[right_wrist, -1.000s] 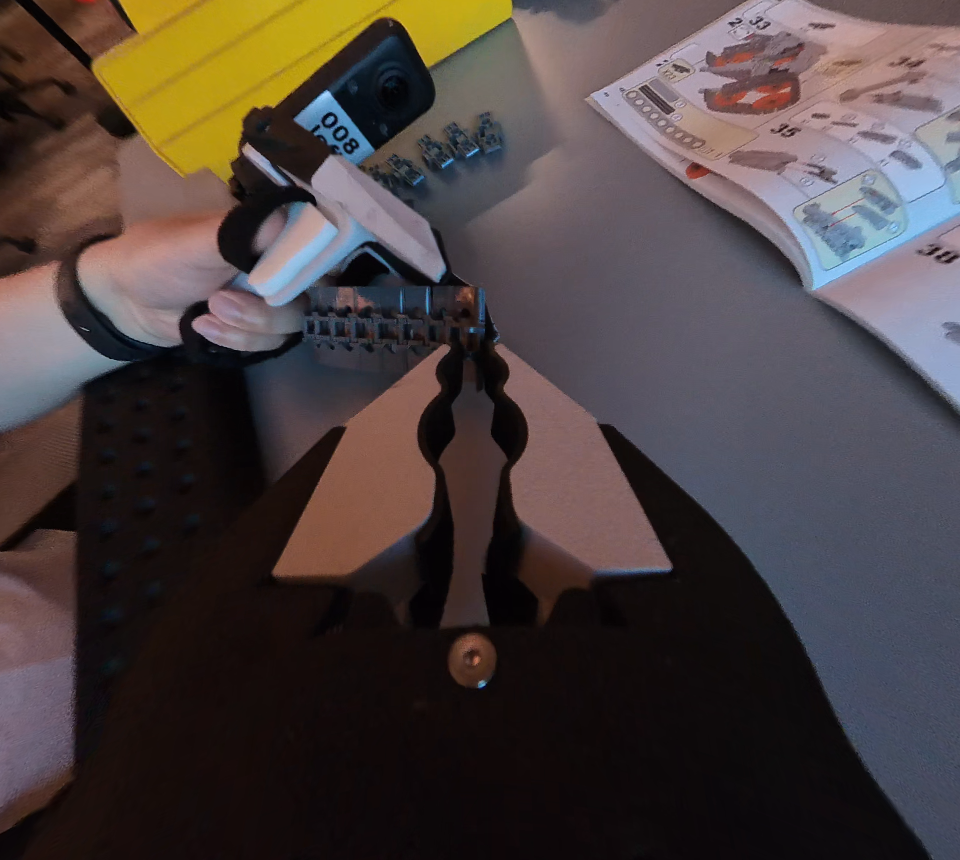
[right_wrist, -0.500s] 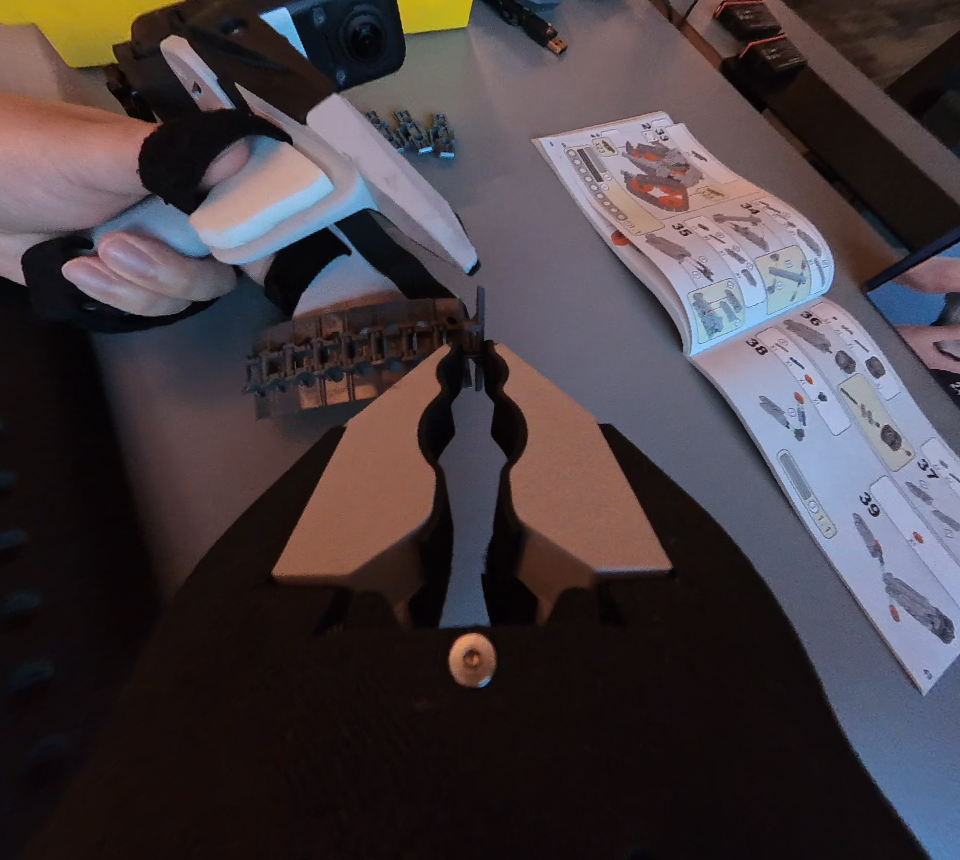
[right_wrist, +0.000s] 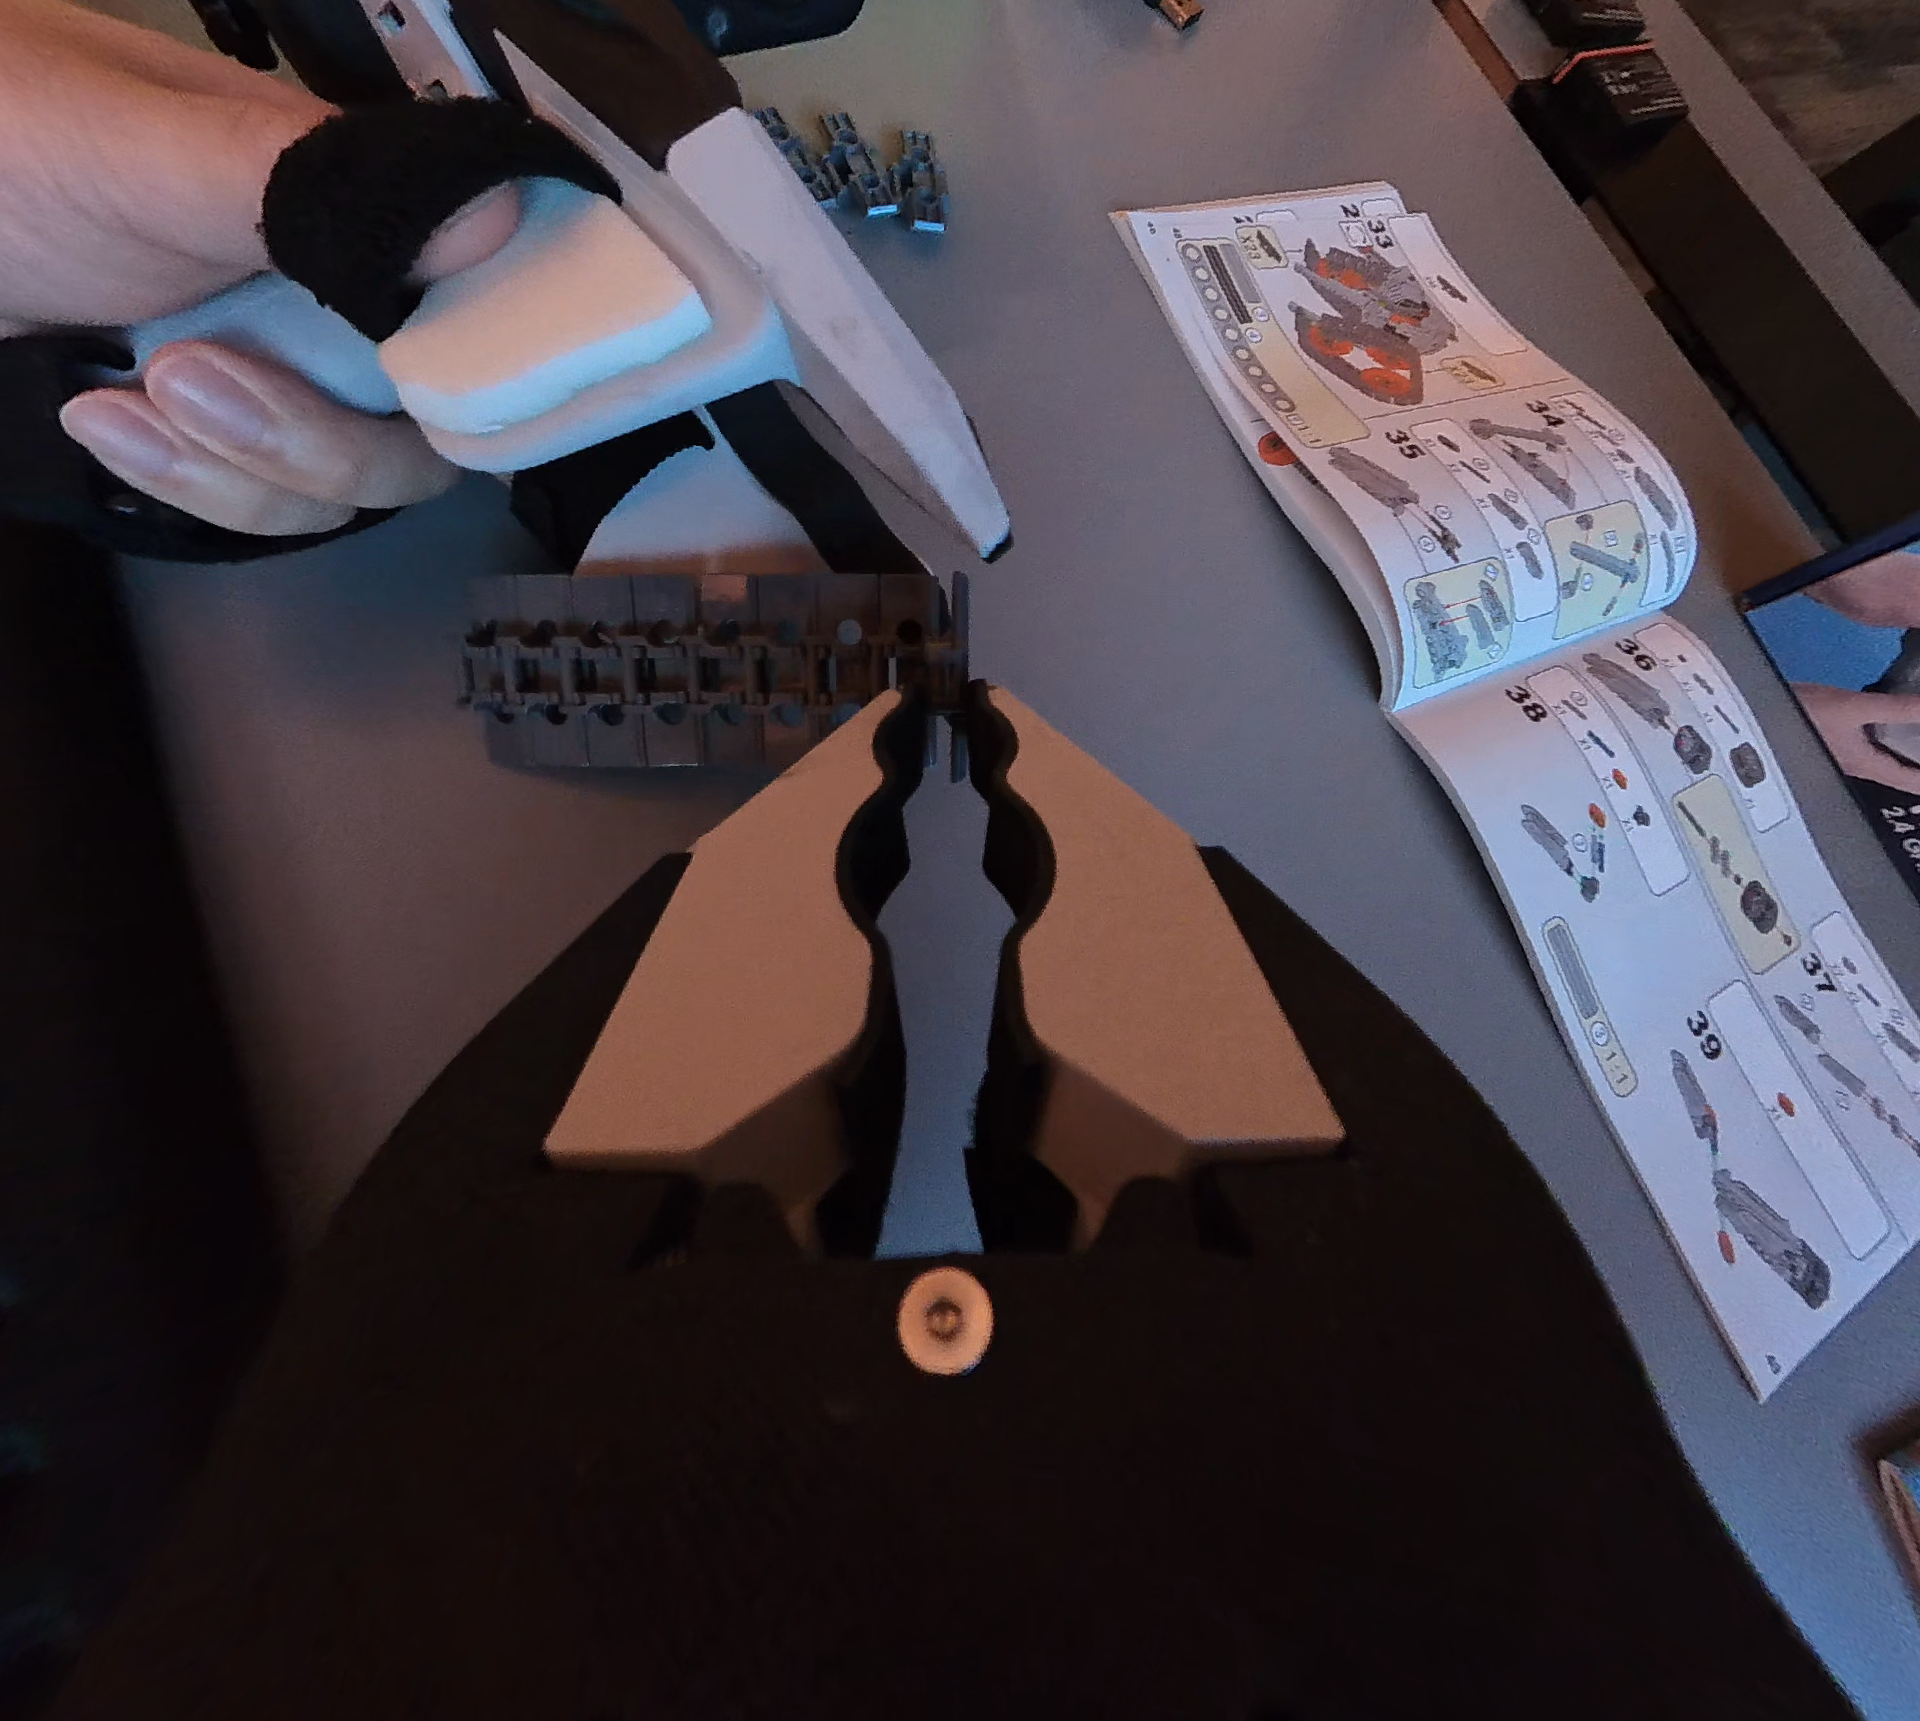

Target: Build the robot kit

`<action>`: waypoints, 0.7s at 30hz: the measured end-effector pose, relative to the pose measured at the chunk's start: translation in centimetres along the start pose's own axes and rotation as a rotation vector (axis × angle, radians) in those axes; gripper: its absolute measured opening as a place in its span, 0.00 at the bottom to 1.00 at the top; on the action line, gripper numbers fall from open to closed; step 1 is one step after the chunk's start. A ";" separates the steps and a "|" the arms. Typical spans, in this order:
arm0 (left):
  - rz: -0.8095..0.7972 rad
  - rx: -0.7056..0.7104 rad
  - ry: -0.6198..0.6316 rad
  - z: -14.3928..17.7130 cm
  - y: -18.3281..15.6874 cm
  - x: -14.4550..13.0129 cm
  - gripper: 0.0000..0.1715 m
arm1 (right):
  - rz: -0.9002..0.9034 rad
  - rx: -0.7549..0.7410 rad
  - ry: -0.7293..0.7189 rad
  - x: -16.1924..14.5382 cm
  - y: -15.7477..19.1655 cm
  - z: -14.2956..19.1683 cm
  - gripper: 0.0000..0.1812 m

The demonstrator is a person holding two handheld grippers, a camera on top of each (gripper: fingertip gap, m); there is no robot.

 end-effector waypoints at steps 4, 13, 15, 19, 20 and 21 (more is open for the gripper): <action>-0.032 0.020 -0.006 0.0 -0.3 0.0 0.31 | 0.028 -0.008 0.014 0.2 0.0 -0.1 0.03; -0.133 0.042 -0.012 -0.2 -0.9 -0.2 0.32 | 0.079 -0.047 0.051 0.9 0.2 0.0 0.03; -0.146 0.070 -0.002 -0.3 -0.7 -0.3 0.32 | 0.103 -0.048 0.086 0.8 0.4 -0.3 0.03; -0.132 0.060 -0.019 -0.2 -0.7 -0.2 0.31 | 0.144 -0.078 0.094 0.9 0.6 -0.4 0.03; -0.133 0.056 -0.025 -0.2 -0.7 -0.1 0.31 | 0.150 -0.083 0.095 1.0 0.6 -0.5 0.03; -0.132 0.055 -0.029 -0.1 -0.7 -0.1 0.31 | 0.157 -0.088 0.098 1.1 0.6 -0.5 0.03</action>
Point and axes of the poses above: each gripper's, where its closed fingertips meet, z back along the fingers, x out of its top, y = z × x across the jaws, the point moved 8 cm from there along z, back along the fingers, and after that the axes turned 5 degrees about -y, right-handed, at the moved point
